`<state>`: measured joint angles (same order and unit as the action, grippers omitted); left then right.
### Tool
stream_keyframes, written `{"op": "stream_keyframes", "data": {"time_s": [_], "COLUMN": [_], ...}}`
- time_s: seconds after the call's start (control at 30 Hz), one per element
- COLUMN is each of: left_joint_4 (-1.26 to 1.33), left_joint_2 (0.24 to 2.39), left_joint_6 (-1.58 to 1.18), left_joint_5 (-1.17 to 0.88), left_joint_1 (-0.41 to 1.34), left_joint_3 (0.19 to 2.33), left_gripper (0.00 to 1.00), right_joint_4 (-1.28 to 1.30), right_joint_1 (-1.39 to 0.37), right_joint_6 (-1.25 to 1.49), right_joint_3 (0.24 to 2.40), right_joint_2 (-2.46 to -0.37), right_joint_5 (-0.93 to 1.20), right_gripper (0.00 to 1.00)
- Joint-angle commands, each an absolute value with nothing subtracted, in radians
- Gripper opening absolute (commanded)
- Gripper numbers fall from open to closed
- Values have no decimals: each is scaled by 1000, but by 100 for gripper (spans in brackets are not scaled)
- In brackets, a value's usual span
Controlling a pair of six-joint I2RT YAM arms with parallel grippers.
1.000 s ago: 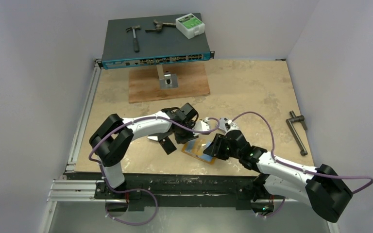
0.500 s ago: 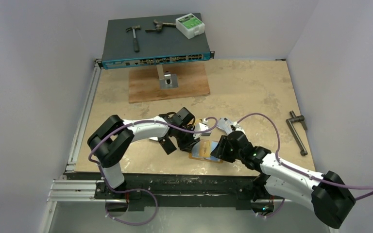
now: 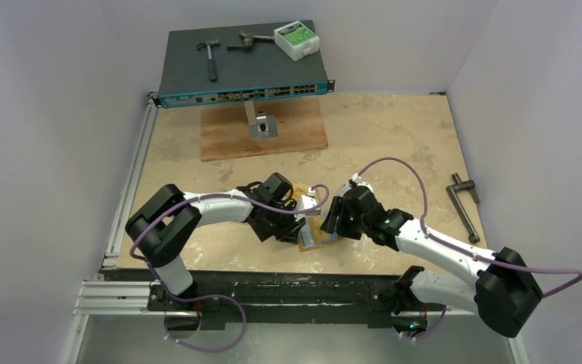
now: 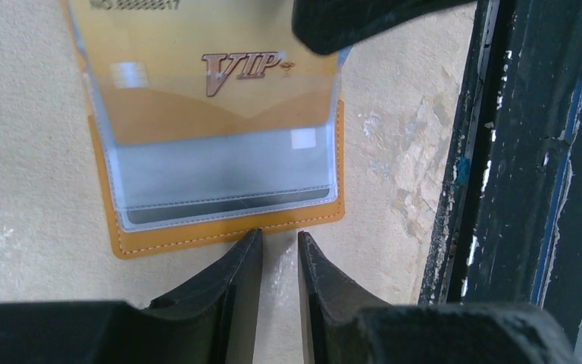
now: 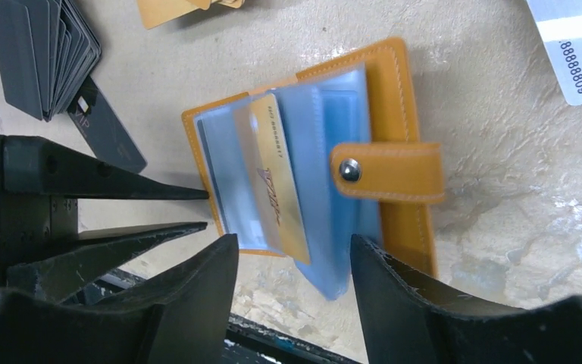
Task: Put the credit cards into the card holder
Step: Insert the credit card into the card holder.
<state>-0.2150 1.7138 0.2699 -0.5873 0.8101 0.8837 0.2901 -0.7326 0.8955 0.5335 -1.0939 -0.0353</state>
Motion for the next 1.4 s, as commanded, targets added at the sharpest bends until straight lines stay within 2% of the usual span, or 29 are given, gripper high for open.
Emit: {"op": "stream_keyframes", "data": {"time_s": [0.0, 0.13, 0.27, 0.4, 0.7, 0.83, 1.23, 1.37], "left_joint_4": [-174, -139, -148, -138, -110, 30, 82, 80], "left_joint_2": [1674, 1636, 1639, 1627, 1619, 1571, 1617, 1634], "left_joint_6": [264, 256, 254, 257, 271, 291, 300, 304], "left_joint_5": [-605, -584, -583, -588, -635, -673, -649, -630], "left_joint_1": [770, 754, 753, 751, 746, 743, 758, 768], "left_joint_3": [827, 806, 817, 811, 786, 694, 684, 693], "left_gripper": [24, 23, 23, 23, 24, 24, 24, 24], "right_joint_4": [418, 556, 641, 538, 257, 160, 80, 97], "right_joint_1": [-734, -734, -734, -734, -733, -733, -693, -666], "right_joint_6": [847, 878, 874, 854, 819, 838, 911, 922], "right_joint_3": [623, 611, 656, 684, 673, 620, 543, 521], "right_joint_2": [-1059, -920, -886, -915, -1184, -1223, -1228, -1198], "right_joint_5": [-42, -80, -87, -68, -3, 41, 4, -15], "right_gripper": [56, 55, 55, 55, 59, 60, 34, 33]}}
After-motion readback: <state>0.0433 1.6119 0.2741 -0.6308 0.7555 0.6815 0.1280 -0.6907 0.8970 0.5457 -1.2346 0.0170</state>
